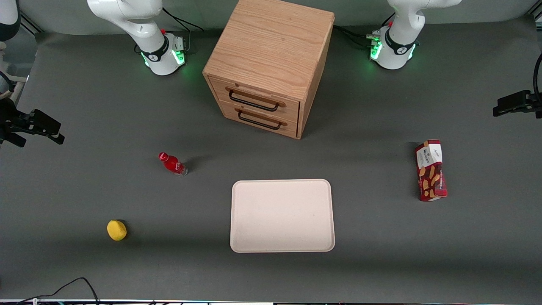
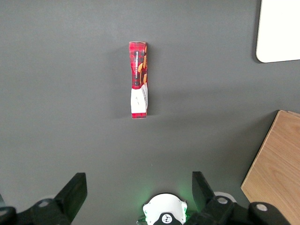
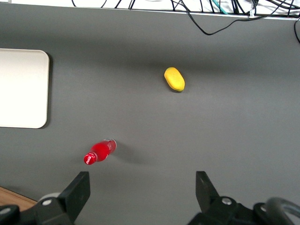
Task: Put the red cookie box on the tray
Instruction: 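Lower the open left gripper over the red plaid cookie box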
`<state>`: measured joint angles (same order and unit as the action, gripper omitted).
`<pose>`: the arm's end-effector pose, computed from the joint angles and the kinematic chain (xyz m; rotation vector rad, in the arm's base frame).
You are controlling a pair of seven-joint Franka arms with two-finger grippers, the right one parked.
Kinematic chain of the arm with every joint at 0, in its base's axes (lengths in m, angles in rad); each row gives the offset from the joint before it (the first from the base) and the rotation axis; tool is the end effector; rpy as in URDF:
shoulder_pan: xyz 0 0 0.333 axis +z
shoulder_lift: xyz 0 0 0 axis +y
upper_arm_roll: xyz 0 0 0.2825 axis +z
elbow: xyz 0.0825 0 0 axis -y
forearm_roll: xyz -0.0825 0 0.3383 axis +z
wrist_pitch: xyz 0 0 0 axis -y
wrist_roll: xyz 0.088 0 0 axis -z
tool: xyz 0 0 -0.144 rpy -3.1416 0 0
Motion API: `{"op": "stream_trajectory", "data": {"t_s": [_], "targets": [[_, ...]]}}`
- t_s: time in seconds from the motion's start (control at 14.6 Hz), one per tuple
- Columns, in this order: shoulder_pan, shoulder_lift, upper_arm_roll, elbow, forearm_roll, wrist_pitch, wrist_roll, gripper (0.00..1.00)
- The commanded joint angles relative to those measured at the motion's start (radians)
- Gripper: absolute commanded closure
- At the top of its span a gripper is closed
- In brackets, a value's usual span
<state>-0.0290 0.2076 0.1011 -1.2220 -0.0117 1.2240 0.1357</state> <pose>0.5180 0.0295 0.5632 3.1119 -0.1035 -0.3194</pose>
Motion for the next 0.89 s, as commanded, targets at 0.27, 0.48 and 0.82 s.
{"op": "stream_trajectory", "data": {"t_s": [0.27,0.48,0.82], "targets": [[-0.011,-0.001,0.0,-0.005,0.03,-0.023,-0.021,0.0],[-0.005,-0.008,0.006,-0.19,0.033,0.151,0.016,0.0],[-0.003,-0.019,0.012,-0.615,0.044,0.666,0.059,0.0]]}}
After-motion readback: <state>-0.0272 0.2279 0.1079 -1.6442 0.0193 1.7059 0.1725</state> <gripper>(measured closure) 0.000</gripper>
